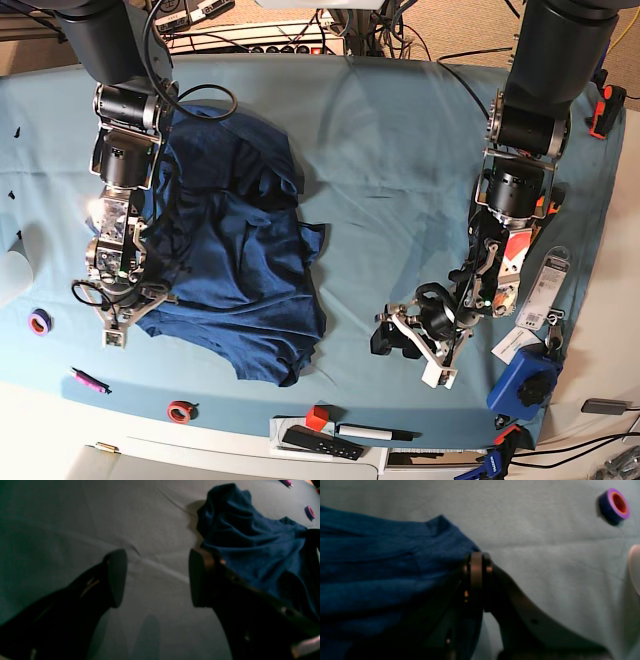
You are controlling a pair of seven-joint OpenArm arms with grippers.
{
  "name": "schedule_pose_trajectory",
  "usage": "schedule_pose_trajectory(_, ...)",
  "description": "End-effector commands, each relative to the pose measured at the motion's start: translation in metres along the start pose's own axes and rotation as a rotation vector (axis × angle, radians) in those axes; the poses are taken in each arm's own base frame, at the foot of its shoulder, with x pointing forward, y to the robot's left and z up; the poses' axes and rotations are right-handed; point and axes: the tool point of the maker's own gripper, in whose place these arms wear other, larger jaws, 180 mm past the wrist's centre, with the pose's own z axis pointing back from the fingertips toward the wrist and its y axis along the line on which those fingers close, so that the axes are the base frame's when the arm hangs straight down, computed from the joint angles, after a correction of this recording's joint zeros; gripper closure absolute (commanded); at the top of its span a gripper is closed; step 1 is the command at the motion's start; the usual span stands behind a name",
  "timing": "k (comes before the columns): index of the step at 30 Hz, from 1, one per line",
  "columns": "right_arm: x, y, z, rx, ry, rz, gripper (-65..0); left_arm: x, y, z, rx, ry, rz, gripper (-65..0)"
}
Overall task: Layout the t-shirt on the table in an organized manner, then fold the t-shirt properly
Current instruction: 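Lower the right gripper onto the shirt edge and pinch it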
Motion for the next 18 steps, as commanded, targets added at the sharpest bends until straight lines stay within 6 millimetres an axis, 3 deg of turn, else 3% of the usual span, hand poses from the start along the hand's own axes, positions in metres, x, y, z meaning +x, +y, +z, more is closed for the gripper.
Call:
schedule_pose_trajectory(1,0.027,-0.011,0.003,-0.016,-0.062,-0.001,0.0,0.034,-0.007,0.000,-0.021,-0.077,-0.021,-38.6)
schedule_pose_trajectory(9,0.010,-0.007,0.002,-0.002,-0.035,0.012,0.0,0.035,-0.008,0.000,-0.025,-0.081,-0.015,-38.6)
schedule_pose_trajectory(13,-0.001,-0.005,0.002,0.004,-0.021,0.020,-15.9,0.035,-0.008,0.000,-0.025,-0.080,-0.015,-38.6)
schedule_pose_trajectory(18,-0.003,-0.004,0.002,0.005,-0.023,0.022,-17.5,0.035,-0.008,0.000,-0.025,-0.080,-0.016,-38.6)
